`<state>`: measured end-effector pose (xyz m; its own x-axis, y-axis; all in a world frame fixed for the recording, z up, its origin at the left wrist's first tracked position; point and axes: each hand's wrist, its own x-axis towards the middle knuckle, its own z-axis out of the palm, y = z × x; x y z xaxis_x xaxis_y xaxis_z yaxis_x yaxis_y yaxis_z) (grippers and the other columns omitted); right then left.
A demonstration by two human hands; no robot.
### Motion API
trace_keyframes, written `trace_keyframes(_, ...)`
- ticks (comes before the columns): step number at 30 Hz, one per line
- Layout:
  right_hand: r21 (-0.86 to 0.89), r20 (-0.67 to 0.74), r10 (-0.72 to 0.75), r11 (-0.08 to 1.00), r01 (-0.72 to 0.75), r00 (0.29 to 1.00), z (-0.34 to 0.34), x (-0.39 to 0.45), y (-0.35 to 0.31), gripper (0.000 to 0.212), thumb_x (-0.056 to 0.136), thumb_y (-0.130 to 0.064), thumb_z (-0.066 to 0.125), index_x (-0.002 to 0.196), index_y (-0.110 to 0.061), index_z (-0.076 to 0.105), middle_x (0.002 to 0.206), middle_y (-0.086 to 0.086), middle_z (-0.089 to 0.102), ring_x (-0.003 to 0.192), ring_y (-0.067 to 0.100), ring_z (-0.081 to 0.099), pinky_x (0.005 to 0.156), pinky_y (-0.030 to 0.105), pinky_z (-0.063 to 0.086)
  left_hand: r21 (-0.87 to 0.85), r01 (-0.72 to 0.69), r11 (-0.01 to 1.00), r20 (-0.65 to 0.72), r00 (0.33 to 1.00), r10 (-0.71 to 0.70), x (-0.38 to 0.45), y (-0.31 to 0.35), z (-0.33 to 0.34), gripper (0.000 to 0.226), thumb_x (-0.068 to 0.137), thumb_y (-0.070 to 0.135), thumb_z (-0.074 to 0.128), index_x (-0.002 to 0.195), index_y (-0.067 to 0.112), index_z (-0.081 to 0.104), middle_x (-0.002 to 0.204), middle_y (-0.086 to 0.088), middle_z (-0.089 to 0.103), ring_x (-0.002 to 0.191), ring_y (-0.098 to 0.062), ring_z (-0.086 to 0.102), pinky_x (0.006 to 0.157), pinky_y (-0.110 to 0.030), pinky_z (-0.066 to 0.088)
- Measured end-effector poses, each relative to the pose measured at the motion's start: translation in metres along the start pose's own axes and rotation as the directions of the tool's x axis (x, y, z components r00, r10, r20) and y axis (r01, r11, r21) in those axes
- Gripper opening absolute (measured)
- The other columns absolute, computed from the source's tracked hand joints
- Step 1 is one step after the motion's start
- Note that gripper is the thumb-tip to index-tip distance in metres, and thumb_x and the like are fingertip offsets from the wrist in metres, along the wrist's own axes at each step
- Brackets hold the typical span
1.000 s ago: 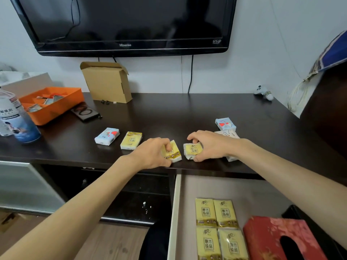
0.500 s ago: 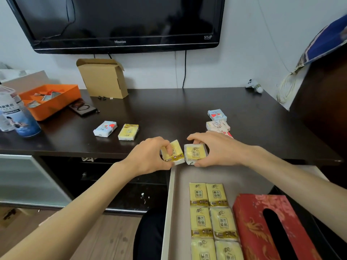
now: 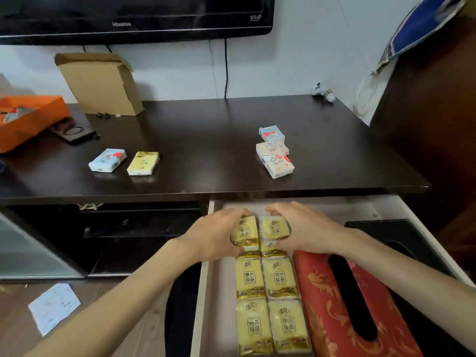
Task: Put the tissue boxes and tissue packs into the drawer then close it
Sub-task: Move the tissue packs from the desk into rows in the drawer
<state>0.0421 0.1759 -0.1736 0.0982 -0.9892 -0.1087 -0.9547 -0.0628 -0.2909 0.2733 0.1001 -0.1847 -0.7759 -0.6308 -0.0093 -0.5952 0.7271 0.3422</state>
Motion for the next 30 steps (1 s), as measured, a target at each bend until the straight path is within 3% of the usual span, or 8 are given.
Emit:
trace_keyframes(7,0.071,0.095,0.047,0.996,-0.054,0.994,0.021,0.009,0.005,0.091,0.071,-0.037,0.082,0.152,-0.026,0.042,0.144,-0.008,0.052,0.133,0.016,0.045,0.104,0.043,0.047,0.064,-0.031,0.997,0.012,0.999,0.03,0.006,-0.008,0.012,0.073,0.074,0.049,0.077,0.137,0.032,0.044,0.124,0.009,0.062,0.112,-0.012,0.056,0.088,-0.029,0.043)
trace_keyframes(15,0.048,0.134,0.016,0.999,-0.023,0.991,0.028,0.017,0.006,0.086,0.069,-0.045,0.086,0.145,-0.029,0.048,0.136,-0.009,0.054,0.125,0.015,0.047,0.103,0.045,0.047,0.109,-0.072,0.991,0.012,0.997,0.071,0.007,-0.011,0.015,0.074,0.076,0.053,0.072,0.14,0.032,0.042,0.124,0.009,0.06,0.114,-0.012,0.054,0.097,-0.033,0.039)
trace_keyframes(25,0.115,0.102,0.008,0.993,-0.019,0.995,0.017,0.005,0.002,0.095,0.07,-0.063,0.083,0.15,-0.03,0.044,0.142,-0.012,0.047,0.133,0.012,0.04,0.107,0.045,0.044,0.087,-0.093,0.992,-0.01,0.995,0.094,0.001,-0.009,0.015,0.079,0.074,0.058,0.075,0.141,0.03,0.043,0.134,0.011,0.055,0.118,-0.009,0.052,0.098,-0.029,0.04)
trace_keyframes(28,0.098,-0.026,-0.04,0.994,0.042,0.999,0.005,0.0,0.0,0.07,0.079,-0.07,0.069,0.14,-0.038,0.056,0.137,-0.021,0.055,0.128,0.003,0.05,0.103,0.042,0.047,-0.029,-0.049,0.998,-0.043,0.998,0.048,-0.005,-0.012,0.005,0.077,0.077,0.058,0.073,0.143,0.033,0.043,0.139,0.015,0.053,0.124,-0.005,0.049,0.1,-0.029,0.045)
trace_keyframes(30,0.139,-0.173,-0.053,0.987,0.077,0.984,-0.009,0.003,-0.006,0.046,0.085,-0.065,0.063,0.122,-0.038,0.069,0.114,-0.025,0.069,0.106,-0.005,0.062,0.092,0.035,0.053,-0.044,-0.023,0.999,-0.112,0.994,0.018,-0.009,-0.017,-0.009,0.065,0.084,0.055,0.067,0.142,0.033,0.047,0.139,0.016,0.055,0.126,-0.004,0.05,0.102,-0.029,0.045)
